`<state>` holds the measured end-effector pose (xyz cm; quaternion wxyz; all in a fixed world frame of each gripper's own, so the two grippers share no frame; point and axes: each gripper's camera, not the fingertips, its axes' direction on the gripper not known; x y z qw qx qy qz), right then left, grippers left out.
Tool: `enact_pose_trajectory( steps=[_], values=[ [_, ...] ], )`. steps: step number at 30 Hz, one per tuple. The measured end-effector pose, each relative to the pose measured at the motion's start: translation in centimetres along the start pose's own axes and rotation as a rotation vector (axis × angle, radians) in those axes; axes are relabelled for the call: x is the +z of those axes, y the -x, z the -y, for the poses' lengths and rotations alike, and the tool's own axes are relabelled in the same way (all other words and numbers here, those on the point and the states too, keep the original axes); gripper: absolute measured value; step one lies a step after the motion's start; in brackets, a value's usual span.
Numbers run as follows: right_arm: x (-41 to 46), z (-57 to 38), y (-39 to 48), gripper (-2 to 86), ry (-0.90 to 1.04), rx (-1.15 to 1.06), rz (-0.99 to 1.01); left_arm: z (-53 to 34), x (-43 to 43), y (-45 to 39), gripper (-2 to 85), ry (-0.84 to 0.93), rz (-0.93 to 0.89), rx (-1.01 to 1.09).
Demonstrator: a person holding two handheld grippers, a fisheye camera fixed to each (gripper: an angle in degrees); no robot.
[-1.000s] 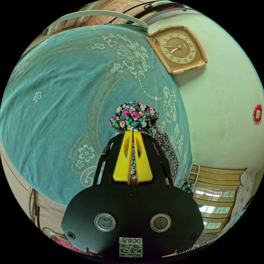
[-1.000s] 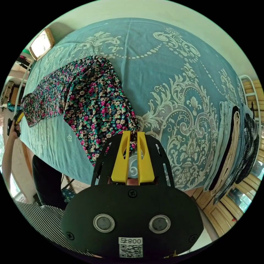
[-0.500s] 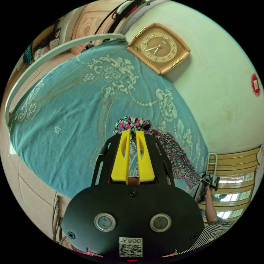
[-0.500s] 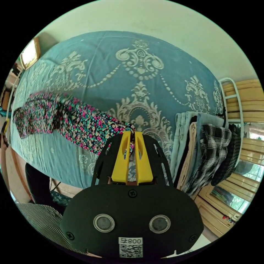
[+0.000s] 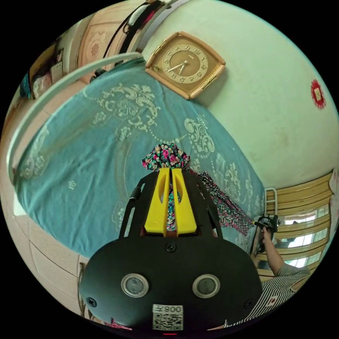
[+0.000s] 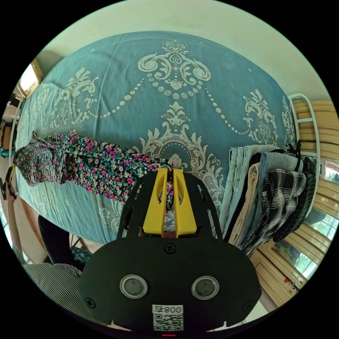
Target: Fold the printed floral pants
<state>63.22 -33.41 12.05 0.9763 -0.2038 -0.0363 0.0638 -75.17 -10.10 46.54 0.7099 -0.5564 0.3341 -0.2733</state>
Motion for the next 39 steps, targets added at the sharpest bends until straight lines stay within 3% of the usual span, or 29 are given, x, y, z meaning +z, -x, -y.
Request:
enact_pose_trajectory(
  steps=[4,9,14,18,20,22,31,35,39],
  values=[
    [-0.3,0.1,-2.2,3.2,0.024,0.04,0.075,2.4,0.6,-1.3,1.9,0.019,0.19,0.006],
    [-0.5,-0.4,-4.2,4.2,0.058,0.092,0.146,2.3,2.3,-0.8,3.9,0.029,0.284,-0.046],
    [-1.3,-2.1,-5.7,5.2,0.022,0.118,0.173,0.0,4.5,1.6,7.5,0.142,0.16,-0.074],
    [-1.8,-4.0,-6.8,5.8,-0.012,0.157,0.21,-2.2,7.9,4.7,8.5,0.272,0.03,-0.21],
    [-1.9,-5.0,-7.5,5.9,-0.028,0.191,0.259,-2.7,7.9,5.5,6.3,0.199,0.015,-0.255],
    [-1.9,-6.2,-8.2,5.9,-0.033,0.225,0.322,-2.9,8.6,6.3,2.7,0.247,-0.082,-0.27],
    [-3.5,-12.3,-10.2,6.7,-0.157,0.332,0.504,-4.8,2.9,8.2,0.6,0.008,-0.226,-0.292],
    [-4.1,-15.2,-6.5,6.9,-0.169,0.194,0.511,-5.5,1.9,8.5,0.5,0.001,-0.268,-0.311],
    [-3.7,-17.8,1.4,7.2,-0.107,-0.127,0.19,-5.4,0.8,8.6,0.4,-0.008,-0.272,-0.319]
  ],
)
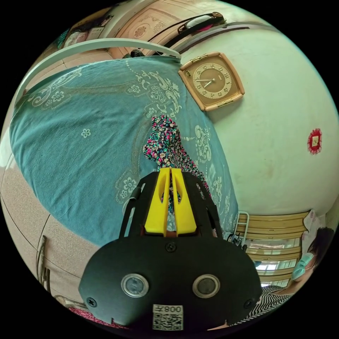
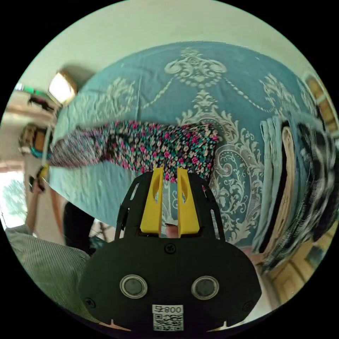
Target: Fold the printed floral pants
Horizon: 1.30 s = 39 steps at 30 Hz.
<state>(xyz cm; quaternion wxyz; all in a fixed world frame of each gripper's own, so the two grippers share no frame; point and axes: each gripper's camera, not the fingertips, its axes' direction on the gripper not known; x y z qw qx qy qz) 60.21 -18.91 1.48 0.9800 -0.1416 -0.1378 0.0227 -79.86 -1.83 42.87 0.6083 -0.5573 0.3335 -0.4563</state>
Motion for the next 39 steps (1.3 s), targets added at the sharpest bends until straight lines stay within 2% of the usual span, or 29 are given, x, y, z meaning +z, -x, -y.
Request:
enact_pose_trajectory(
  steps=[4,6,18,33,39],
  values=[
    [1.6,-1.6,4.7,6.4,0.024,-0.207,-0.255,0.3,-0.4,-1.0,0.4,0.035,0.032,0.033],
    [2.3,-2.2,5.4,5.9,0.035,-0.224,-0.282,0.5,-0.4,-1.4,0.4,0.046,0.056,0.054],
    [2.2,-4.6,6.3,0.5,0.085,-0.208,-0.219,0.9,-1.4,-2.3,0.6,0.053,0.062,0.071],
    [-9.4,-6.3,2.7,-0.3,-0.13,-0.11,-0.035,2.7,-3.9,-4.4,0.5,0.01,-0.021,0.132],
    [-10.8,-7.6,2.4,-0.3,-0.136,-0.114,-0.048,2.7,-4.6,-4.0,0.6,0.014,-0.084,0.128]
  ],
)
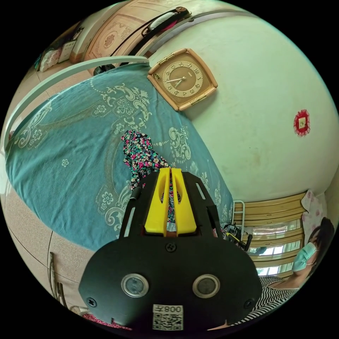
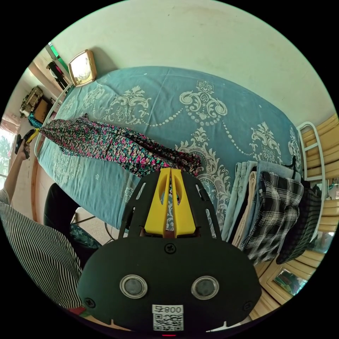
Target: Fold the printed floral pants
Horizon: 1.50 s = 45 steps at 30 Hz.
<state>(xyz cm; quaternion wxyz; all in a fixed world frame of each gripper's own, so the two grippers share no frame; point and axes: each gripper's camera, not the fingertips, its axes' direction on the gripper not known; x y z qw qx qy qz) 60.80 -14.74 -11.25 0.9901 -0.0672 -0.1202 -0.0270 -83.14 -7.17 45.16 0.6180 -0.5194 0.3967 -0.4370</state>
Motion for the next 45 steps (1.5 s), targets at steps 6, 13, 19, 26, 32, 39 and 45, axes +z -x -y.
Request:
enact_pose_trajectory(
  steps=[6,13,19,26,32,39,45],
  values=[
    [-2.5,0.5,-2.2,-0.3,-0.058,0.046,0.034,3.1,-0.7,-1.1,0.6,-0.053,-0.066,0.019],
    [-6.2,10.1,-11.1,0.0,-0.092,0.177,0.136,13.1,3.4,-5.6,1.8,-0.07,0.086,0.043],
    [-3.3,17.2,-17.2,3.0,0.079,0.384,0.079,15.1,8.5,-5.7,5.7,0.028,0.246,0.092],
    [2.7,13.4,-16.6,6.3,0.13,0.243,0.11,9.8,7.8,-0.4,8.0,0.099,0.28,0.114],
    [5.1,4.7,-18.6,7.9,0.122,0.373,0.264,3.7,6.2,5.9,8.0,0.161,0.263,-0.076],
    [5.5,-0.2,-20.5,8.1,0.095,0.501,0.345,3.5,7.1,7.2,7.7,0.106,0.245,-0.144],
    [6.4,-1.2,-21.6,8.0,0.072,0.577,0.339,3.4,8.0,7.1,4.6,0.12,0.321,-0.141]
  ],
)
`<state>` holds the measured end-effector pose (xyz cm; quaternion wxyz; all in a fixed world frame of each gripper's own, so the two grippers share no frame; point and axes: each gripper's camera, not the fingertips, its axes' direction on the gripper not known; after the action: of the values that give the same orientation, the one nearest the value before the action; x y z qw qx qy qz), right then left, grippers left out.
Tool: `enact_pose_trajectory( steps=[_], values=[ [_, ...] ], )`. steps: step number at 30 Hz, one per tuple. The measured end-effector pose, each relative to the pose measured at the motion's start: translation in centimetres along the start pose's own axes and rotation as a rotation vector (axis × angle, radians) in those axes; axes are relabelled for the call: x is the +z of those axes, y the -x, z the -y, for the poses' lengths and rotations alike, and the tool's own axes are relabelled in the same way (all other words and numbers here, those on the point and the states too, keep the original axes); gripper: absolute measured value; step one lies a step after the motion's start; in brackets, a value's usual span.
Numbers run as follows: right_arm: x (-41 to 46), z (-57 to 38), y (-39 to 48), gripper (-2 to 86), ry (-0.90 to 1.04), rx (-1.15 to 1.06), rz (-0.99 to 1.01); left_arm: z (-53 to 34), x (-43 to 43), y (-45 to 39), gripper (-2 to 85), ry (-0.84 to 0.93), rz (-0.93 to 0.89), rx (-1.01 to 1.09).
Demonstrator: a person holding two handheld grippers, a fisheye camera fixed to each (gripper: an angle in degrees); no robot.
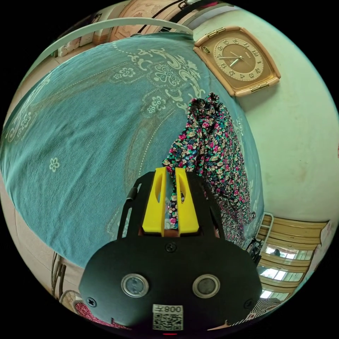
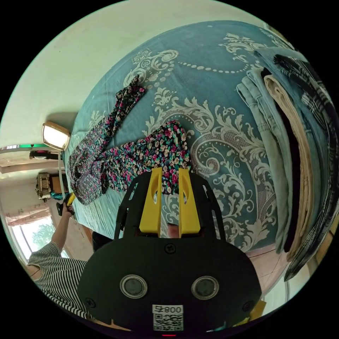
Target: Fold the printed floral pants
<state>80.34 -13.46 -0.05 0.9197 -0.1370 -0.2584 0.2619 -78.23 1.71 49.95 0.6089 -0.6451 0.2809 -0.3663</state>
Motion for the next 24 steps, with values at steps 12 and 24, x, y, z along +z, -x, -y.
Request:
enact_pose_trajectory(
  steps=[12,24],
  values=[
    [1.5,1.3,-2.3,4.2,-0.01,0.051,-0.083,-3.5,-4.1,1.5,2.1,-0.068,-0.076,-0.007],
    [2.2,3.5,-3.6,0.1,0.098,0.002,-0.155,-8.2,-11.9,2.1,2.0,-0.143,-0.058,0.005]
  ],
)
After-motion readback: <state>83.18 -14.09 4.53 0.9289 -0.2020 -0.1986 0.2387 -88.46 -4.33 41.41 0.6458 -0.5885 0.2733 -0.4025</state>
